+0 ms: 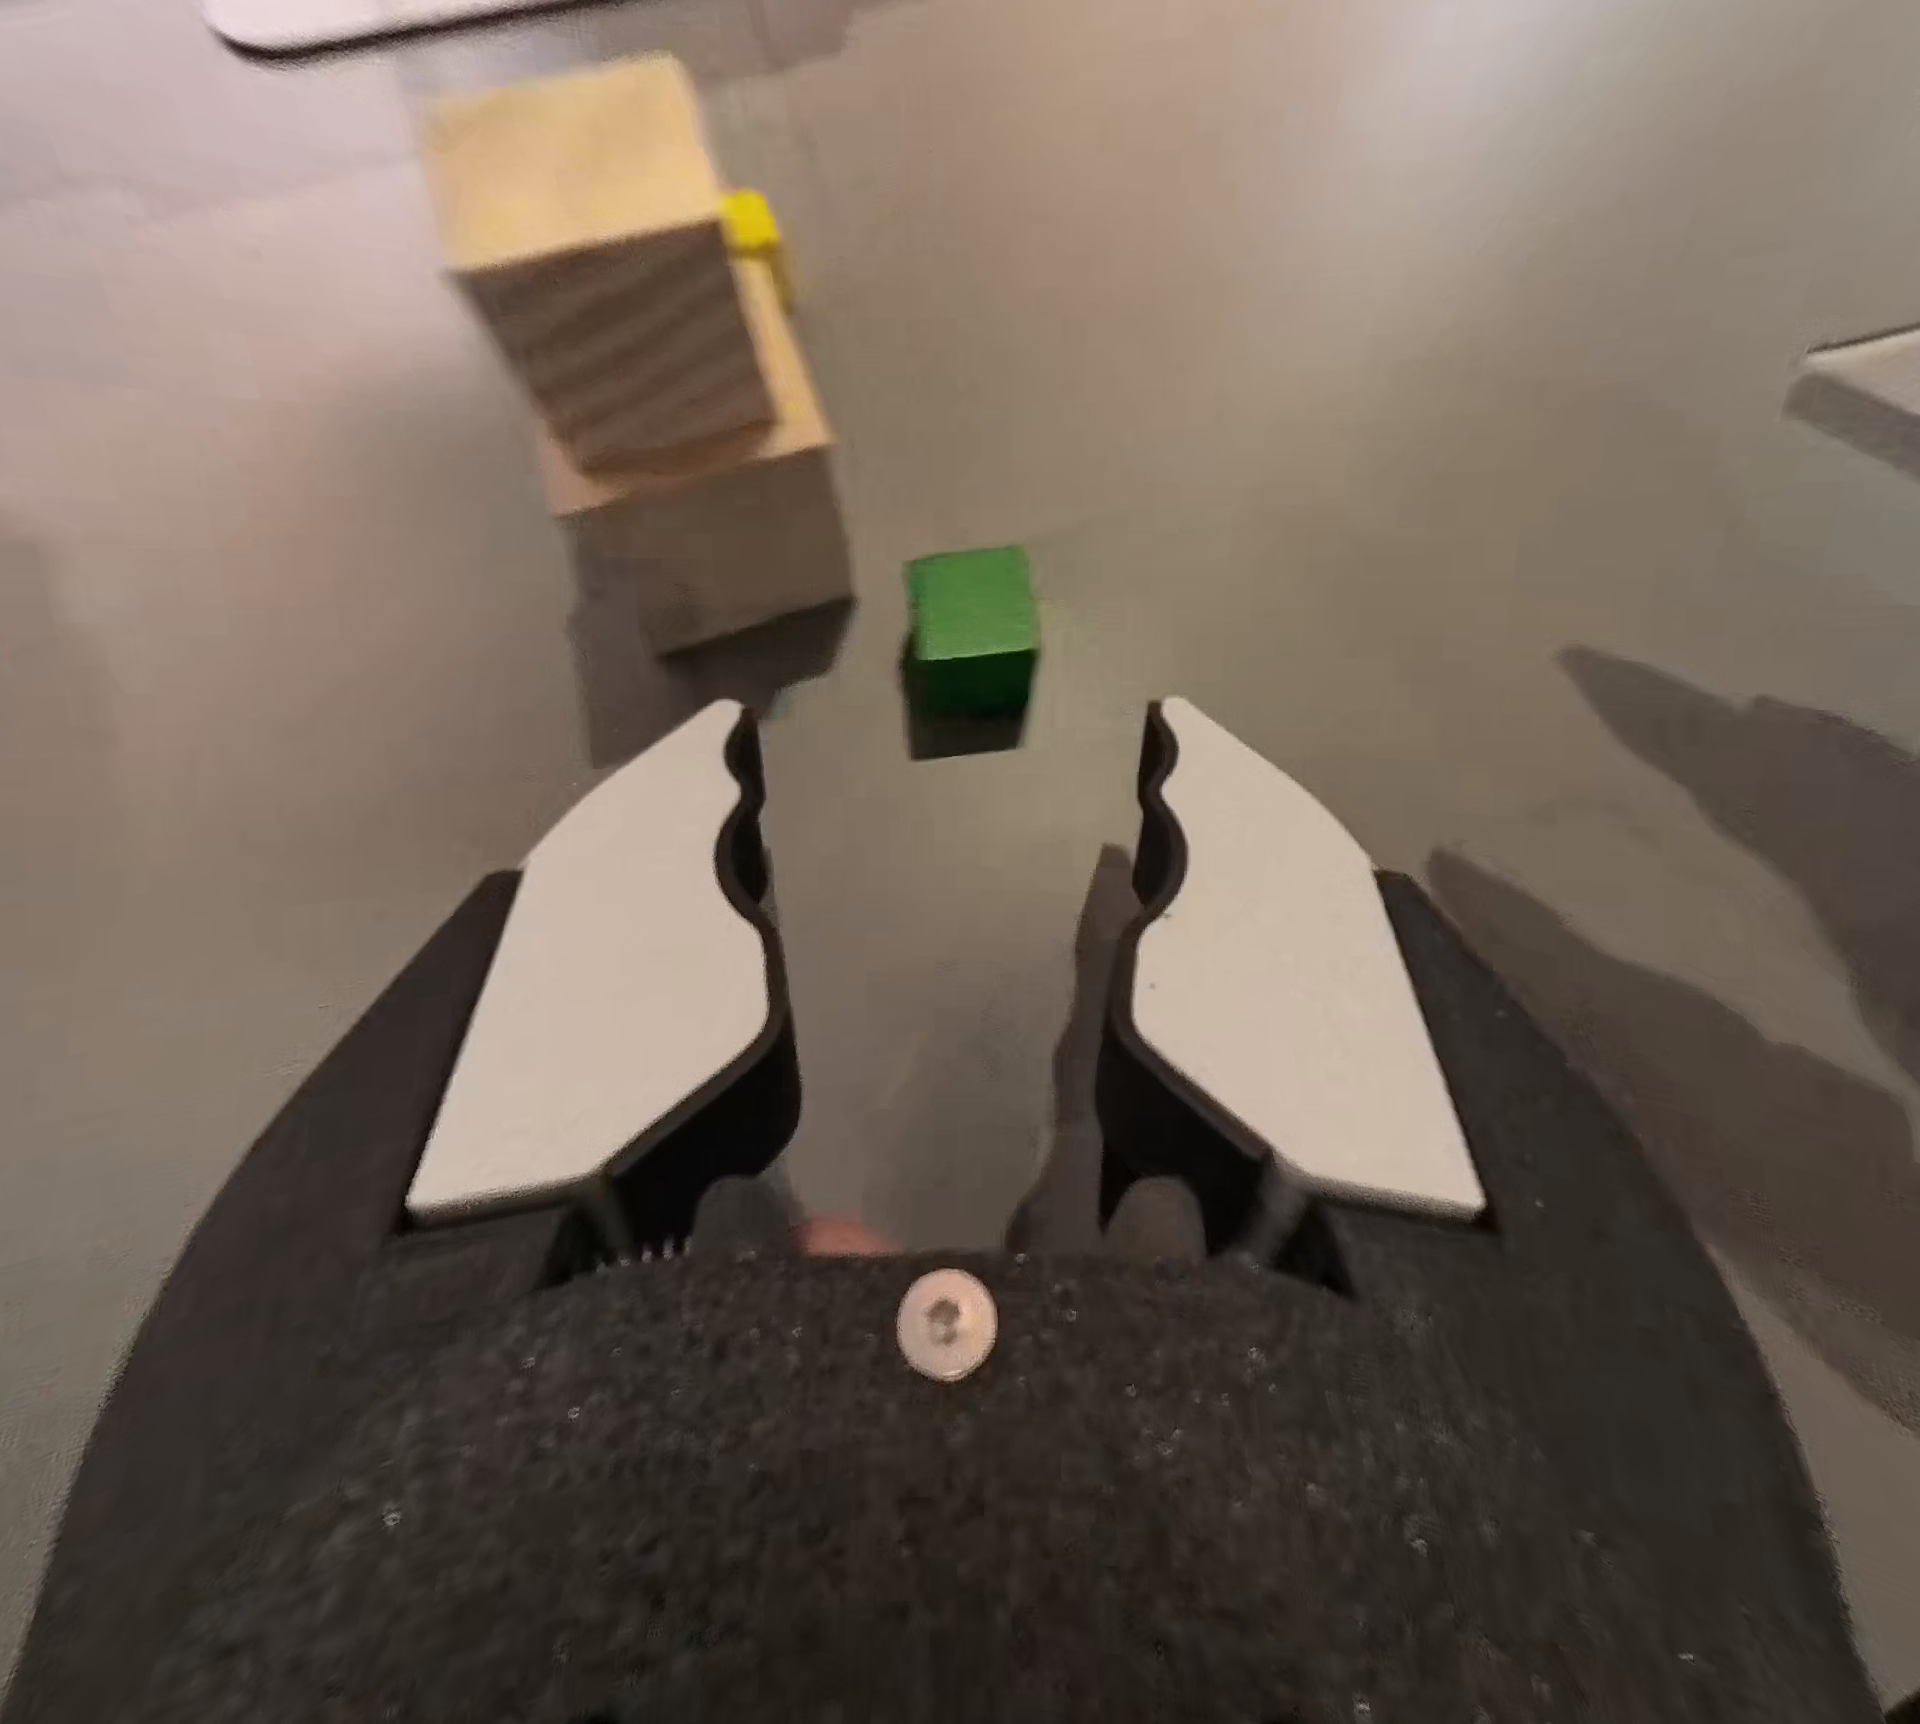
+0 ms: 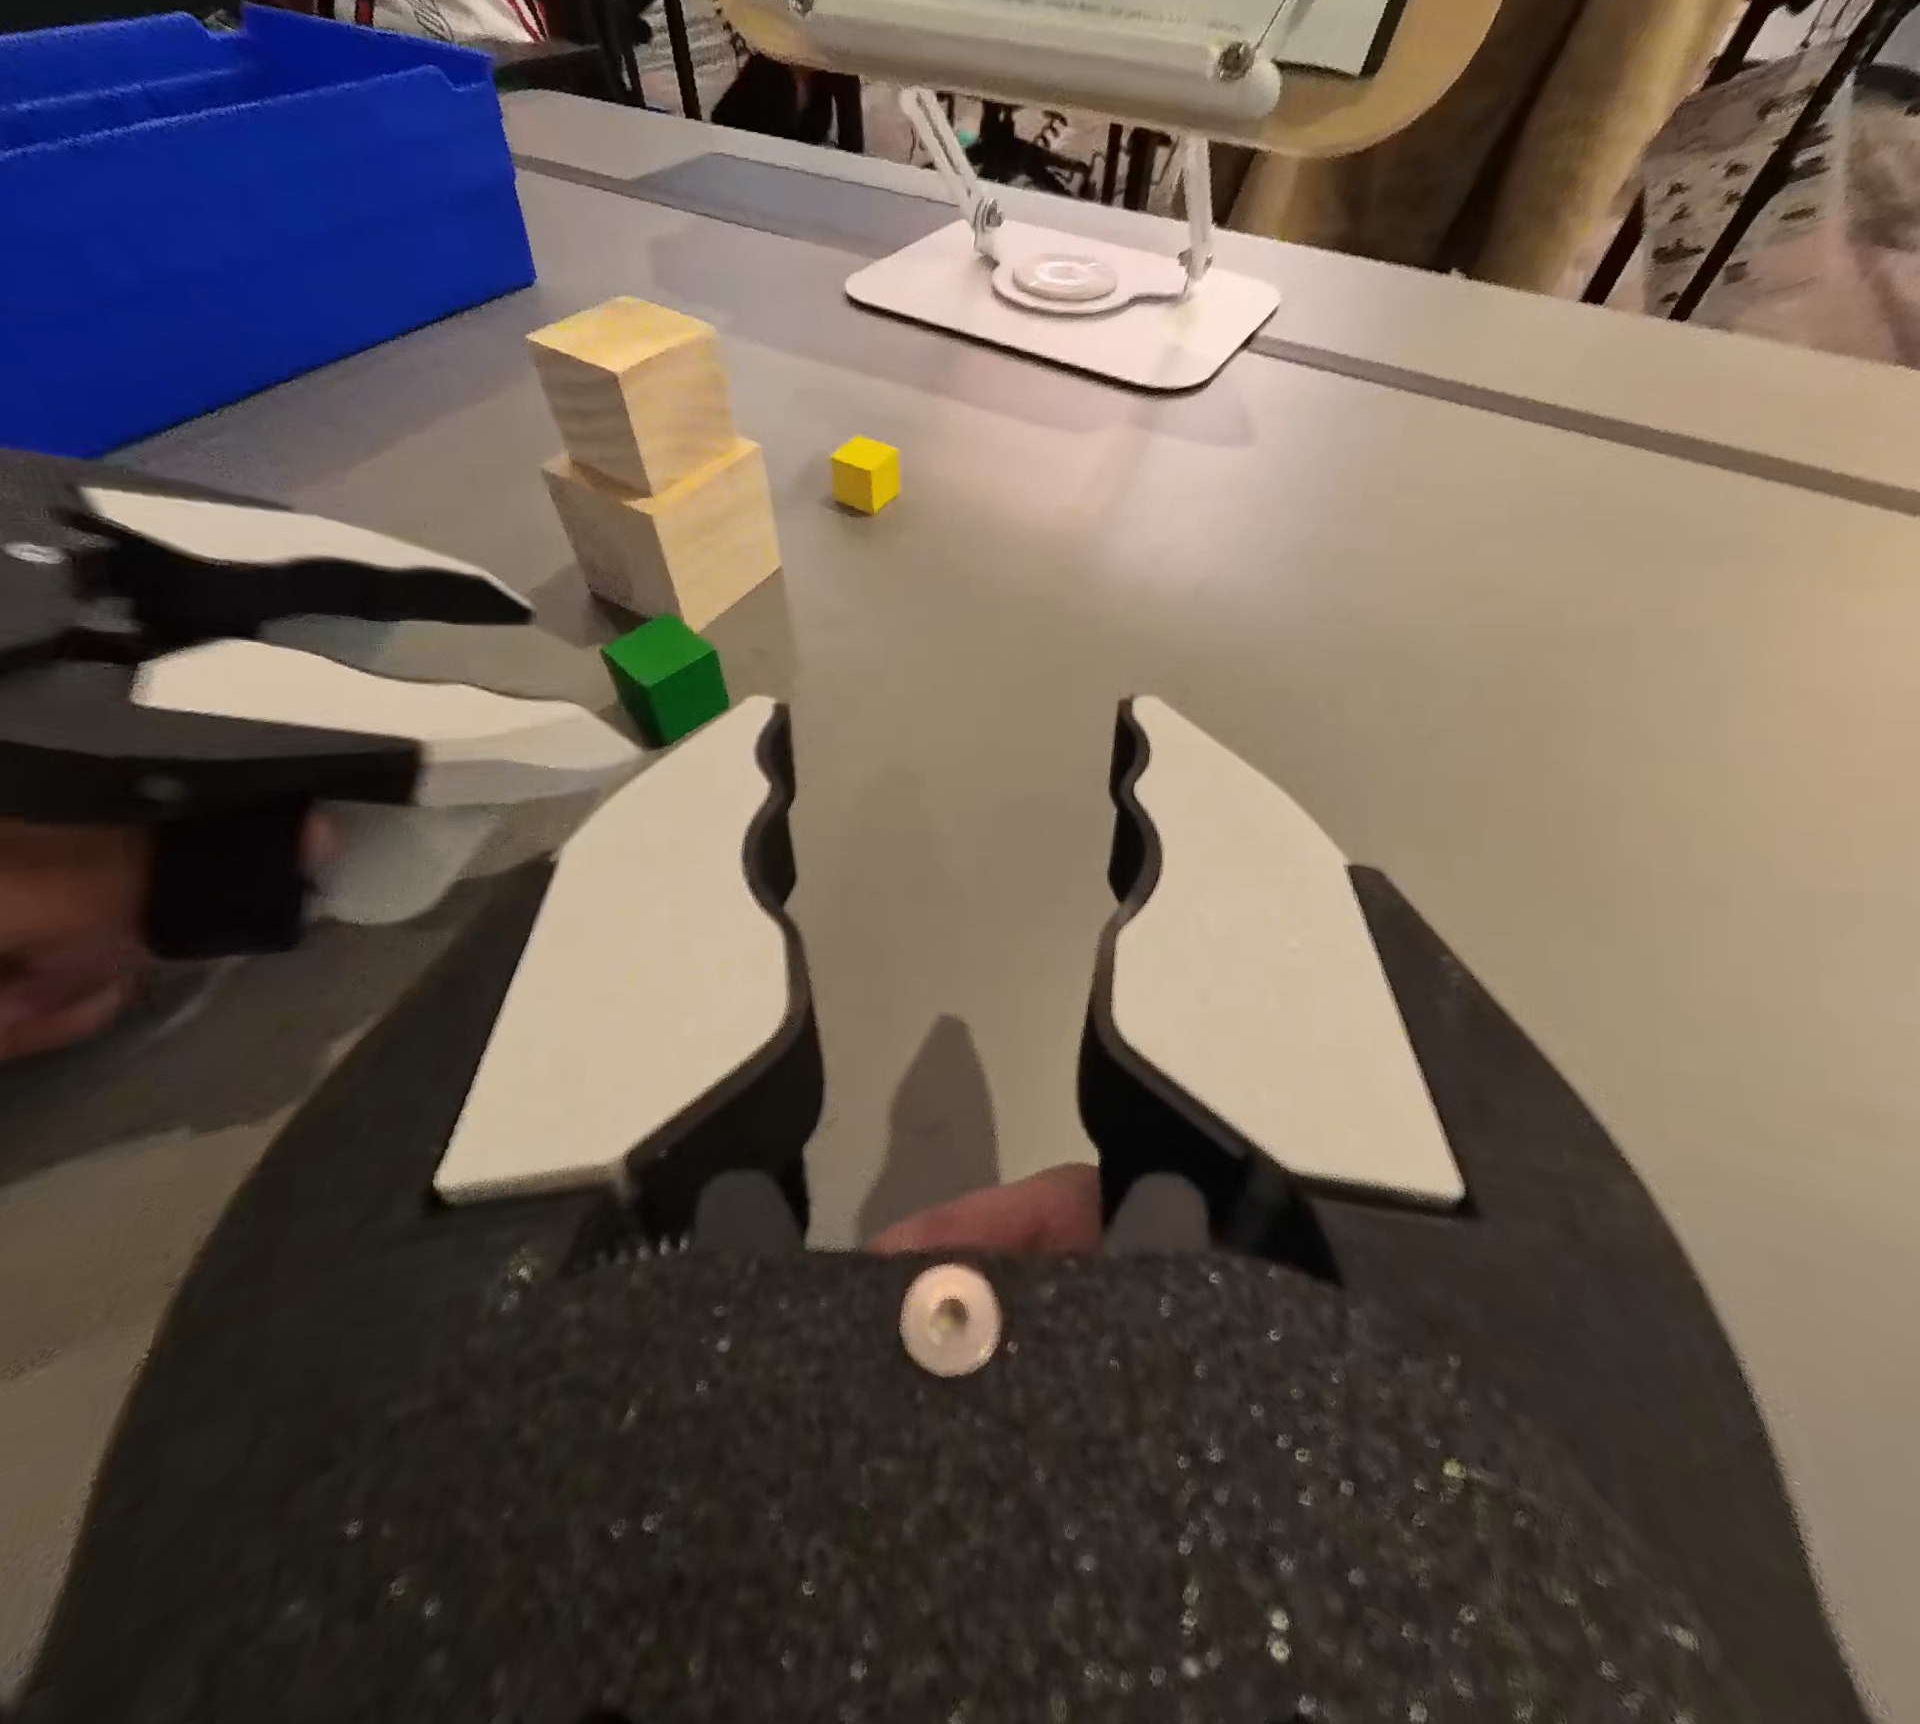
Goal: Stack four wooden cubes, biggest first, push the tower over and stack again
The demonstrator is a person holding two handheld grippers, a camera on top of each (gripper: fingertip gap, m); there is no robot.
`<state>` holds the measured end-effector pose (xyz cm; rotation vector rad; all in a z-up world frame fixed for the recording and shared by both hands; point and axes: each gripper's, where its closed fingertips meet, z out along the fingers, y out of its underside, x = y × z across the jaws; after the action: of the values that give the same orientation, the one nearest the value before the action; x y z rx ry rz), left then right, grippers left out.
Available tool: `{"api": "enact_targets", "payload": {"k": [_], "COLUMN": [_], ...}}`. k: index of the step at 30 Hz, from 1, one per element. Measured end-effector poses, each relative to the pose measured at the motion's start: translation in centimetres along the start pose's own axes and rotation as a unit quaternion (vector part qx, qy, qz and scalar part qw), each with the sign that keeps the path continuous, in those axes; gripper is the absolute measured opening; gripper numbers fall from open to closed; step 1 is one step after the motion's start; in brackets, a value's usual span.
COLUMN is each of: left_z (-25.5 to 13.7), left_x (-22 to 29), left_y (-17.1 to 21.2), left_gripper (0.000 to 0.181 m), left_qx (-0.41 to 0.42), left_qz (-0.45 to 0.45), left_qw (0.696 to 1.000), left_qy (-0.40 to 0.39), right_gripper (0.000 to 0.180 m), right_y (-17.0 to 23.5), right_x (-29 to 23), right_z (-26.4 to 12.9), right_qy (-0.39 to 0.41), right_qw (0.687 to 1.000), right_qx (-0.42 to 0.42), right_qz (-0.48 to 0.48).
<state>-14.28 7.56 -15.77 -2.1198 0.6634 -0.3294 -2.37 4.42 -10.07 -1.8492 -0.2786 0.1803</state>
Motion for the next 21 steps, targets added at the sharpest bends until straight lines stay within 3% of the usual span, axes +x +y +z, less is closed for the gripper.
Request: {"api": "enact_targets", "payload": {"k": [6,12,18,21], "left_z": [3.0,4.0,4.2,1.9], "left_x": [2.4,1.2,0.7,1.1], "left_y": [-0.1,-0.2,-0.5,-1.6], "left_gripper": [0.064,0.028,0.028,0.028], "left_qx": [-0.051,-0.065,-0.061,-0.024], "left_qz": [-0.026,-0.024,-0.035,-0.006], "left_qw": [0.998,0.997,0.997,1.0], "left_qy": [-0.003,-0.034,-0.03,-0.008], "right_gripper": [0.057,0.056,0.054,0.054], "right_y": [-0.6,-1.1,-1.1,-1.0], "right_x": [-0.9,-1.2,-0.7,-0.3], "right_z": [-0.4,-0.5,-0.5,-0.6], "right_qy": [-0.027,-0.035,-0.037,-0.037], "right_qw": [1.0,0.999,0.999,0.999], "right_qx": [0.007,0.013,0.013,0.011], "right_qz": [-0.001,-0.006,0.004,0.009]}}
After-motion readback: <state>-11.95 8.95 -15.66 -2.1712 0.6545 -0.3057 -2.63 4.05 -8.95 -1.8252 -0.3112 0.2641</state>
